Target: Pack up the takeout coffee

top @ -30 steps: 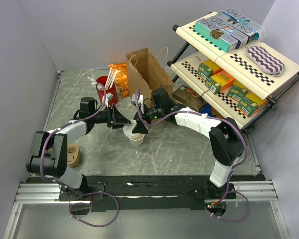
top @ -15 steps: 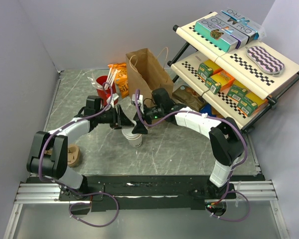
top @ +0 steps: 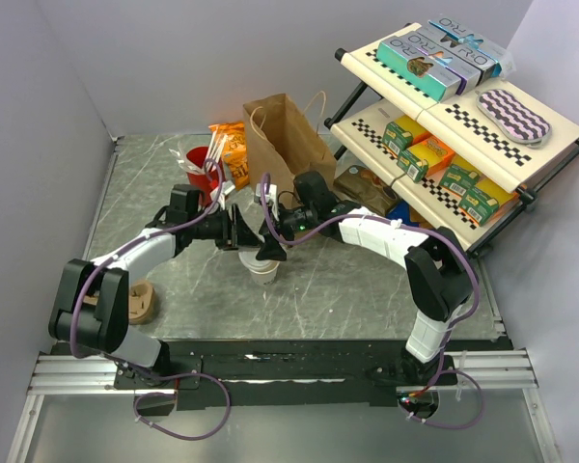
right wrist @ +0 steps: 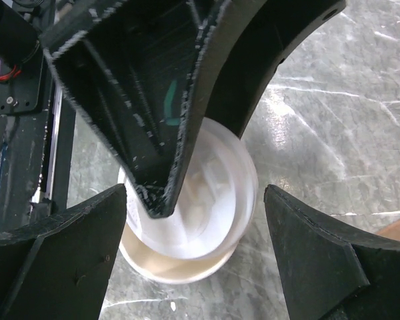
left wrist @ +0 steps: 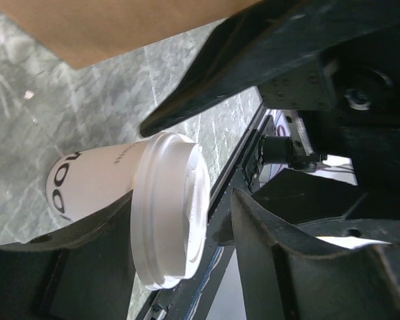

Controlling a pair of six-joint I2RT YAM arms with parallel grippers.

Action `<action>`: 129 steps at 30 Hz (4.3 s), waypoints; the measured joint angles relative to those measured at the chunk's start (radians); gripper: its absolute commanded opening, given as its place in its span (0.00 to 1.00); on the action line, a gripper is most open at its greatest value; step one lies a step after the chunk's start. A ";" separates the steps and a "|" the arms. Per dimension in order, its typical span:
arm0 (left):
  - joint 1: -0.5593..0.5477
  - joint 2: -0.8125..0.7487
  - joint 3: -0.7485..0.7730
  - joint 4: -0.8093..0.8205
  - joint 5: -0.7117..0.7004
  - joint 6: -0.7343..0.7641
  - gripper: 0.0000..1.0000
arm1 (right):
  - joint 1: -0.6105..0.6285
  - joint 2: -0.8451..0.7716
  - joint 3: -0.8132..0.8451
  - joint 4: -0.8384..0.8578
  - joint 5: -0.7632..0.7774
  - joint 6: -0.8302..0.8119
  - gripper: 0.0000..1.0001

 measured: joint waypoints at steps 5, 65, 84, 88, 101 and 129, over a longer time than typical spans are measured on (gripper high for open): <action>-0.023 -0.016 0.025 -0.008 0.000 0.019 0.58 | 0.002 0.000 0.000 -0.005 0.002 0.000 0.89; -0.066 -0.034 0.119 -0.209 -0.228 0.221 0.56 | 0.011 0.015 0.026 -0.021 0.026 0.004 0.89; -0.079 -0.034 0.140 -0.252 -0.310 0.256 0.56 | 0.011 0.016 0.027 -0.027 0.026 0.003 0.89; -0.081 -0.034 0.140 -0.259 -0.319 0.256 0.56 | 0.011 0.019 0.028 -0.029 0.026 0.003 0.89; -0.111 -0.029 0.140 -0.257 -0.325 0.253 0.56 | 0.011 0.019 0.038 -0.060 0.030 0.002 0.89; -0.106 0.002 0.173 -0.212 -0.280 0.248 0.58 | -0.006 0.019 0.047 -0.090 0.052 0.014 0.88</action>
